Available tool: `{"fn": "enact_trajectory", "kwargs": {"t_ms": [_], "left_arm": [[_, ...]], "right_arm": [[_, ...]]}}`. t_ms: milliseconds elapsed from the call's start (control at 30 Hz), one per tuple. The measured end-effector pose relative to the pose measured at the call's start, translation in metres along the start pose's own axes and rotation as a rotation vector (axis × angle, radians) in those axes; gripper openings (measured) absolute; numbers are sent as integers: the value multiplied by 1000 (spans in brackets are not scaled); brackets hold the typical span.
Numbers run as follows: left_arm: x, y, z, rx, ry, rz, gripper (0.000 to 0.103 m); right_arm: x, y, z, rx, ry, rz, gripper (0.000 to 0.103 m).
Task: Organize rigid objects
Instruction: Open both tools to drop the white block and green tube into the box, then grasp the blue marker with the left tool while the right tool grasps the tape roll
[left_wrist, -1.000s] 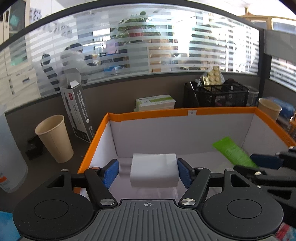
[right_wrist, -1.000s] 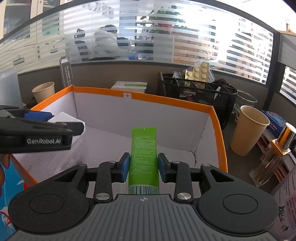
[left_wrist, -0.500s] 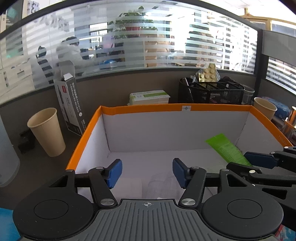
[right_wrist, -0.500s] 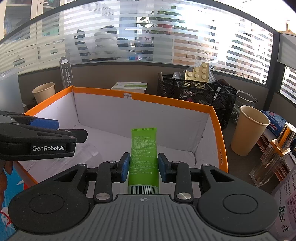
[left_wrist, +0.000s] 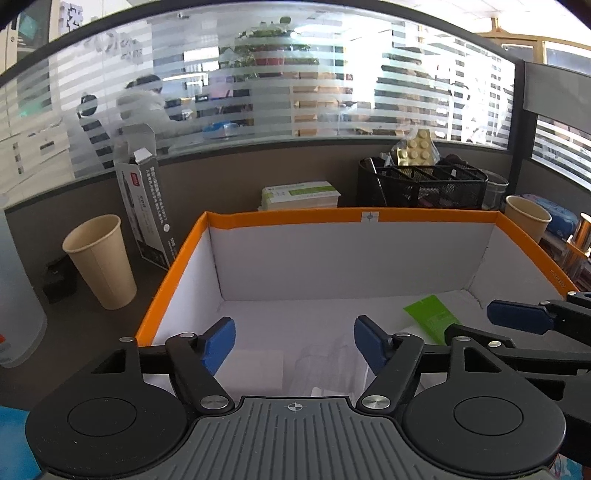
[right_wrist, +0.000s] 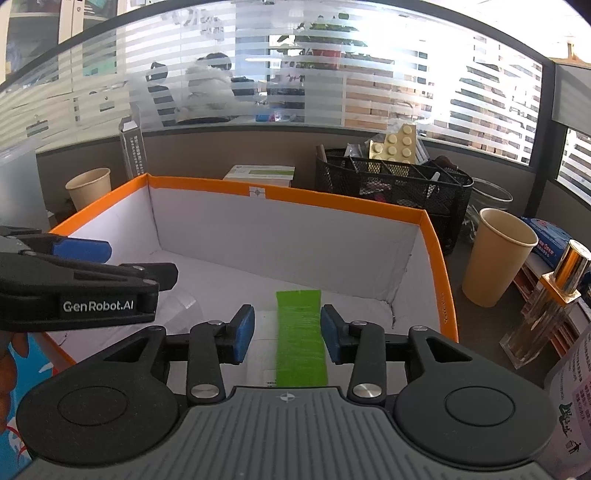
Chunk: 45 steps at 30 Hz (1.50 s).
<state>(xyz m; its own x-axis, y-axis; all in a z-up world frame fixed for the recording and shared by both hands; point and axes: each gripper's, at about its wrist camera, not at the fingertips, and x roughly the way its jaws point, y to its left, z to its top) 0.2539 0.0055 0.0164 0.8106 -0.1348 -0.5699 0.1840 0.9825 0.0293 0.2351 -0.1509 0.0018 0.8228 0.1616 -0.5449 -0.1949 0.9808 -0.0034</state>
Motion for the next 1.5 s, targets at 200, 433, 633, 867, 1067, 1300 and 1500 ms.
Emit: {"fn": "enact_trajectory", "kwargs": {"t_ms": [200,433,633,867,1067,1300,1500], "left_arm": [[-30,0,-5,-9,-61,22,87],[-71,4,-16,-45,-99,32,99],[-109,6,-26,-60,-131,45,102],[-135,-5,-54,-16,-116,21,102],[-135,-14,-97,19,-25,-7,103],[-142,-16,-133,28,44,-55,103],[-148,-21,-145,44,60,-57,103]], "right_arm": [[-29,3,2,2,-57,-16,39],[-80,10,-1,-54,-117,-31,39],[-127,10,-23,-77,-131,-32,40],[-155,16,-71,-99,-73,-5,44],[-155,27,-119,-145,44,60,44],[-163,38,-151,-179,78,108,55],[-171,38,-152,-161,42,153,61]]}}
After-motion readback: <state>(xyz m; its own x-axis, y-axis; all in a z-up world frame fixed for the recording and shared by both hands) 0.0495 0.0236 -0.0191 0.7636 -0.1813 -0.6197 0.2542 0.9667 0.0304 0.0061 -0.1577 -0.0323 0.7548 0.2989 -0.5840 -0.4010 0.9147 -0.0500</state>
